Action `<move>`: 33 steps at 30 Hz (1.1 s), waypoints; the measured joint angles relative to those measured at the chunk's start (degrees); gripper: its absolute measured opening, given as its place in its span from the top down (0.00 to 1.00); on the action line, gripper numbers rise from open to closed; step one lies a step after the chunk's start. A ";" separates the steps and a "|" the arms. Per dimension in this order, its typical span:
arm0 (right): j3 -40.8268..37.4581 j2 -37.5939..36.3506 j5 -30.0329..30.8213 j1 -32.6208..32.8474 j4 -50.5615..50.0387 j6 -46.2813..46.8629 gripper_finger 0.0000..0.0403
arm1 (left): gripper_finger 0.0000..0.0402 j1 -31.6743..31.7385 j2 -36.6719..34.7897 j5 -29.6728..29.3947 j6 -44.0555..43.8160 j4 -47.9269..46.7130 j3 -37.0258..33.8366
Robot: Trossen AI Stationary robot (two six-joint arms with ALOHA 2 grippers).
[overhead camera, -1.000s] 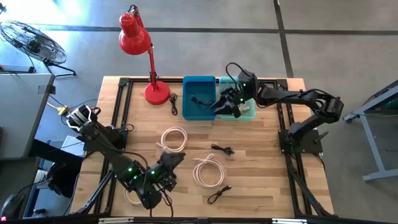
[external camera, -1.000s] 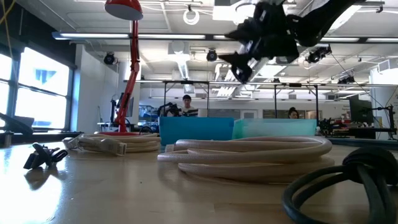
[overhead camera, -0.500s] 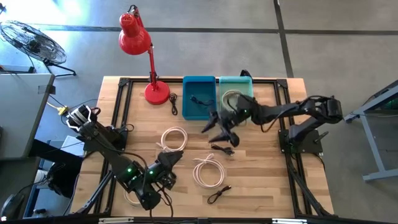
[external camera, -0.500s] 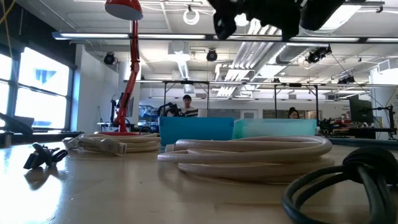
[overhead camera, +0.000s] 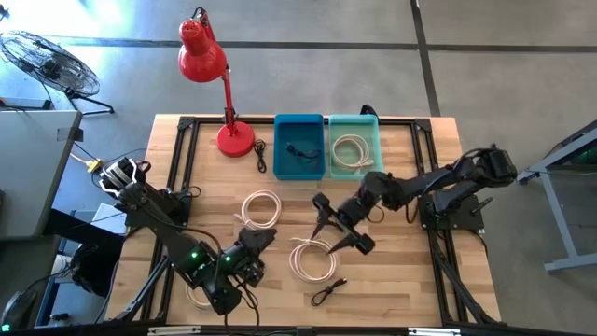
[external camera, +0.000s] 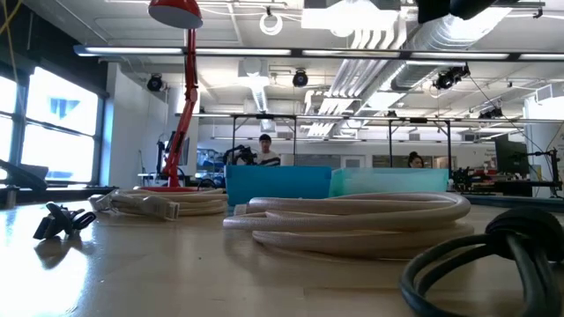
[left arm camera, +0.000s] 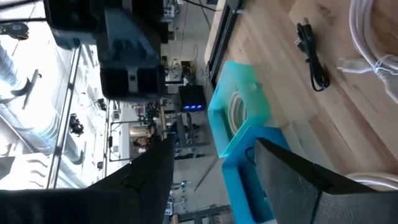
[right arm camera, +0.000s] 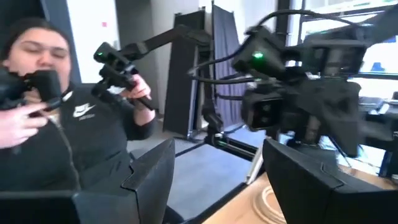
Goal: Pick & Place USB Port
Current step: Put the brown HDMI cable into the green bin
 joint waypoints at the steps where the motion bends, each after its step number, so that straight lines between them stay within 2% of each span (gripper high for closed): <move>1: 0.00 0.00 0.58 0.75 -0.05 -0.98 0.41 | 0.46 0.00 0.00 0.00 0.00 0.02 0.00; 4: 0.00 0.00 5.58 3.03 0.01 -3.35 0.41 | 0.46 0.00 0.00 0.00 0.01 -0.02 0.00; 8: 0.00 0.00 16.20 5.08 0.90 -7.00 0.42 | 0.46 0.00 0.00 0.00 0.07 -0.15 0.00; 10: 0.00 0.00 18.54 5.49 0.84 -7.59 0.43 | 0.46 0.00 0.00 -0.01 0.08 -0.13 0.00; 18: -0.01 0.00 18.67 5.50 0.50 -9.10 0.58 | 0.46 0.00 0.00 0.02 0.04 -0.15 0.00; 27: -0.02 0.00 18.21 5.54 2.21 -9.11 0.75 | 0.46 0.00 0.00 3.02 -1.32 -0.26 0.00; 33: -0.02 0.00 18.05 5.54 5.98 -5.17 0.83 | 0.46 0.00 0.00 4.10 -3.16 -2.23 -0.02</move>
